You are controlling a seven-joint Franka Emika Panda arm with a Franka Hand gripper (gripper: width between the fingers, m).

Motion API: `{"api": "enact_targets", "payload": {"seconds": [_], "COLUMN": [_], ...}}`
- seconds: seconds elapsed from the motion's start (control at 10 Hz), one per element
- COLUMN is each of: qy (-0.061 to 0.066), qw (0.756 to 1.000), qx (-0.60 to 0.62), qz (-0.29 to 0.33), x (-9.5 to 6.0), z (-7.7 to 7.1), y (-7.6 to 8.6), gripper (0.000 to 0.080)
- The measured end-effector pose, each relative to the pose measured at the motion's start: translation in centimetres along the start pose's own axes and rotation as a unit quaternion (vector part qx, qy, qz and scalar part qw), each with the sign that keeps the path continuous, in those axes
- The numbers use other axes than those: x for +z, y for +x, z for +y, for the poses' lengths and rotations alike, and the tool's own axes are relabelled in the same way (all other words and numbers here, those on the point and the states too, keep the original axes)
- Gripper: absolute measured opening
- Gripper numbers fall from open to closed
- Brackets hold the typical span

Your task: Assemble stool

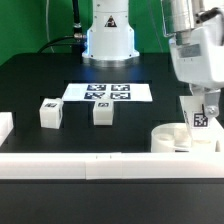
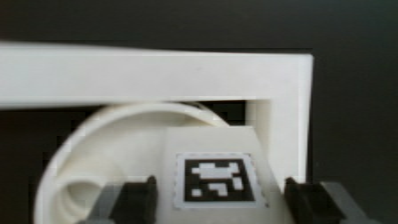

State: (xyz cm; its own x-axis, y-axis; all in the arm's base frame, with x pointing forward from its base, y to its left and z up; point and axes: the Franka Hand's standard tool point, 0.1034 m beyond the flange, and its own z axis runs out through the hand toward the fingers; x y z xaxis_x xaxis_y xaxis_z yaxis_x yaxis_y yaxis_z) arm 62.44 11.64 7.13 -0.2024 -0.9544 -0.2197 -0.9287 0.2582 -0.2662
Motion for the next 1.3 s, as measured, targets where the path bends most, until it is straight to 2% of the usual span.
{"api": "enact_targets", "payload": {"seconds": [0.1,0.5,0.6,0.7,0.8,1.0,1.1,1.3], "qy": [0.014,0.017,0.018,0.022,0.027,0.038,0.039,0.041], "qw": [0.998,0.988,0.989,0.992,0.994,0.997,0.998,0.997], "qx": [0.066,0.15,0.146,0.122,0.101,0.06,0.027,-0.054], "qz": [-0.004,-0.014,-0.014,-0.016,-0.018,-0.028,-0.031,-0.027], "x": [0.2,0.2,0.0,-0.7,-1.7,-3.7,-4.3,-4.2], "z": [-0.1,-0.3,-0.3,-0.7,-1.0,-1.9,-2.2,-2.2], "y": [-0.2,0.4,0.4,0.6,0.5,-0.2,-0.5,-0.4], "gripper": [0.0338,0.0338,0.0425,0.0594,0.0594,0.0645,0.0645,0.0649]}}
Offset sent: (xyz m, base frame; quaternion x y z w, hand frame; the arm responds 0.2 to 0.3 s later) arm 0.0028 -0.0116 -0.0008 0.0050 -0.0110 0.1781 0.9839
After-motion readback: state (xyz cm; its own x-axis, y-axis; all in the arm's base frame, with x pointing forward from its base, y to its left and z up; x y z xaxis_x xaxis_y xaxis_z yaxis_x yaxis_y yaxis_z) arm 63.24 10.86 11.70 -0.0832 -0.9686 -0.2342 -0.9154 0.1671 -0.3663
